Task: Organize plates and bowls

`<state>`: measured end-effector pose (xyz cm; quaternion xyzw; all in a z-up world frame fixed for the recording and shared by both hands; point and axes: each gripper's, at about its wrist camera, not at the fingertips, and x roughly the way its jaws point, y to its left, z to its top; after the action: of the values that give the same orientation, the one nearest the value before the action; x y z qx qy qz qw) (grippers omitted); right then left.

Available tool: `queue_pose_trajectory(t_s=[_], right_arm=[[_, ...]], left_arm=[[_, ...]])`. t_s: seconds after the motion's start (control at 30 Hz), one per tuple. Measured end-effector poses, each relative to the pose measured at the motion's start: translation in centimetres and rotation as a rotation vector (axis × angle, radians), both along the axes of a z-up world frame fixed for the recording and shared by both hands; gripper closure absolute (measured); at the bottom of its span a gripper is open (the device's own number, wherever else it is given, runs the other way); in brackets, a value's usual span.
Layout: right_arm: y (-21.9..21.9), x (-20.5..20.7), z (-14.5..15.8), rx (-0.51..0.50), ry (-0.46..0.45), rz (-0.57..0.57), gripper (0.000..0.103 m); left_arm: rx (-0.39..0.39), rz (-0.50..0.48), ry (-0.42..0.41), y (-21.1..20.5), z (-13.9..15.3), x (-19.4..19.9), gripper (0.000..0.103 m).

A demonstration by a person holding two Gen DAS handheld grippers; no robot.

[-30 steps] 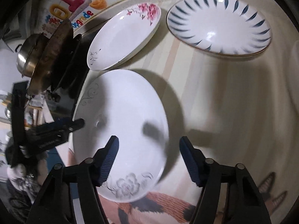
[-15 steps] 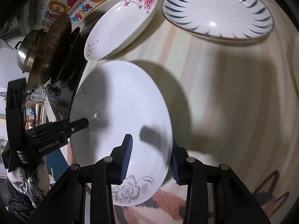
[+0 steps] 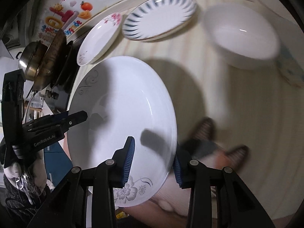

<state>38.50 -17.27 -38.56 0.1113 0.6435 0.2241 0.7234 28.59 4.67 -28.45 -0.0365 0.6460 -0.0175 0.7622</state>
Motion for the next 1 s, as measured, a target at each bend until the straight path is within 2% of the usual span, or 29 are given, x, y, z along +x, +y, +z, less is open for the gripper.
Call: queue_pose_trajectory(t_s=[0.17, 0.33, 0.7, 0.9, 1.0], right_arm=[[-4.4, -1.2, -0.4, -0.021, 0.018, -0.043, 0.063], [-7.3, -1.6, -2.0, -0.029, 0.046, -0.083, 0.063], [-8.7, -1.5, -3.4, -0.012, 0.078, -0.105, 0.063], [-9.0, -1.8, -3.6, -0.021, 0.086, -0.102, 0.063], [-9.2, -1.8, -3.7, -0.017, 0.087, -0.109, 0.063]], left_arm=[[-0.026, -0.036, 0.032, -2.9, -1.4, 1.5, 0.067], [-0.01, -0.074, 0.058, -4.9, -2.2, 1.3, 0.067], [0.042, -0.095, 0.078, -6.4, -2.6, 1.8, 0.067], [0.051, -0.095, 0.094, -9.5, -4.3, 5.6, 0.067], [0.069, -0.108, 0.086, -10.2, -4.7, 6.1, 0.067]])
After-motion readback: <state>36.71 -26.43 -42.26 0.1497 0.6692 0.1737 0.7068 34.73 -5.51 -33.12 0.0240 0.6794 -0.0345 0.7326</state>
